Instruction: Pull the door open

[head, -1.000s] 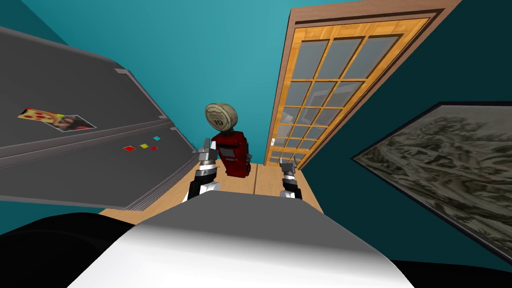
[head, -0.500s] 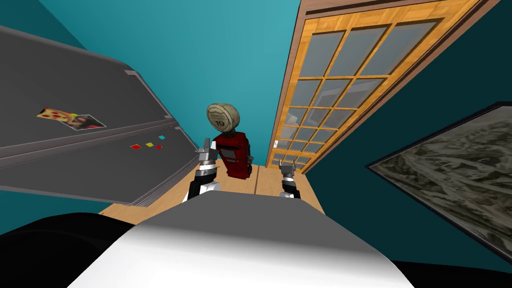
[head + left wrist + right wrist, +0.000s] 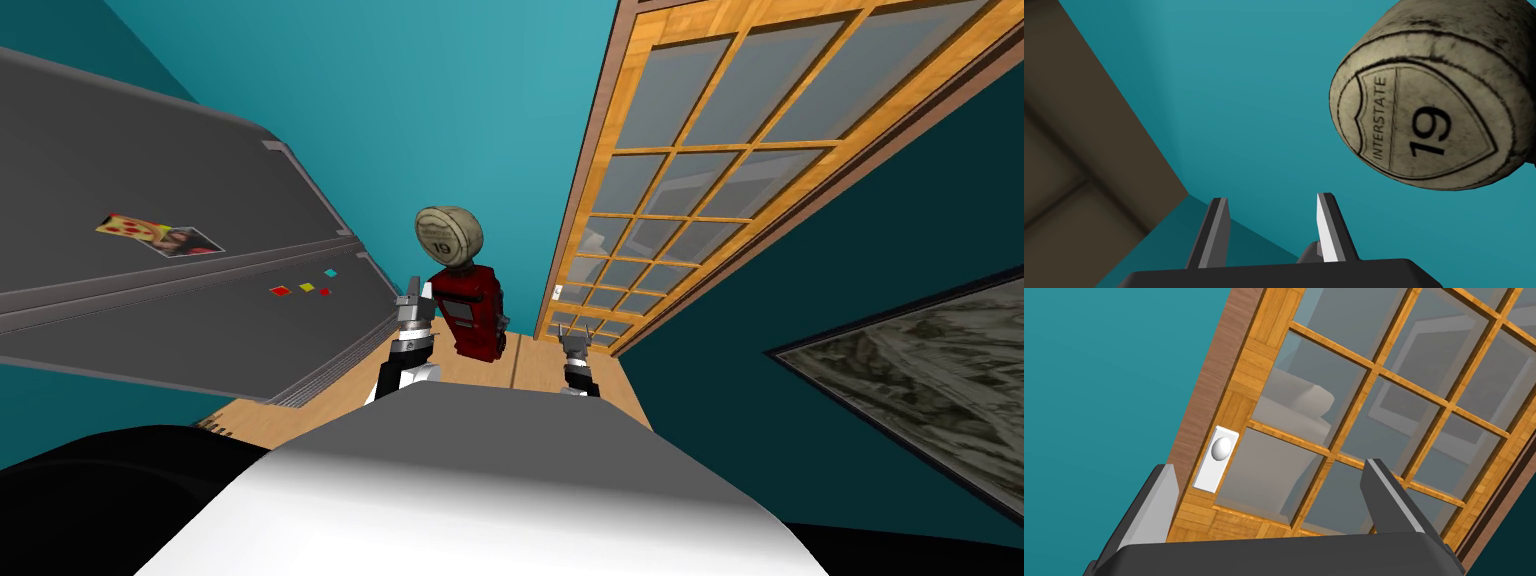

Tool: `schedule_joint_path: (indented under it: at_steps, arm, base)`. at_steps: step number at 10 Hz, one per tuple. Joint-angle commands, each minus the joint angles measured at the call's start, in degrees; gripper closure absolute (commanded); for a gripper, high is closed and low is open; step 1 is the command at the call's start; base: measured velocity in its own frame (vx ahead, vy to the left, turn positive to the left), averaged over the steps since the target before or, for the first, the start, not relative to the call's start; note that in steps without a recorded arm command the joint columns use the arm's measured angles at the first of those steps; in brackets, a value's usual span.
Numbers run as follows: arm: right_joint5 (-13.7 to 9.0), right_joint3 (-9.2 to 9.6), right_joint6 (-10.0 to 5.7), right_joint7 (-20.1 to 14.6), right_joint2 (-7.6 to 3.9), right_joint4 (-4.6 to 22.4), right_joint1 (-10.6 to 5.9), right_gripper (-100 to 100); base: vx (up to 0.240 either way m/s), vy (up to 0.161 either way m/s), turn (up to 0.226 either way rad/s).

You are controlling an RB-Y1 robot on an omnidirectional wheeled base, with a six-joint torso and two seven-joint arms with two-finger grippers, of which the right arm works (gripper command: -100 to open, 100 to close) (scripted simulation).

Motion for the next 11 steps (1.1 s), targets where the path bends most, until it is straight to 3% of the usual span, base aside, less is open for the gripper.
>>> schedule_joint_path:
  at_steps: [1, 7, 11]
  arm:
    - [-1.5, 0.53, -0.93, -1.8, -0.39, 2.1, -0.58, -100]
    - [-6.8, 2.42, -3.85, -7.7, -1.97, 9.0, -2.14, -100]
    - [-11.7, 4.15, -6.55, -13.2, -3.39, 15.3, -3.58, -100]
  base:
    - [0.099, -0.036, 0.101]
    - [0.097, -0.02, 0.088]
    - [0.14, -0.035, 0.12]
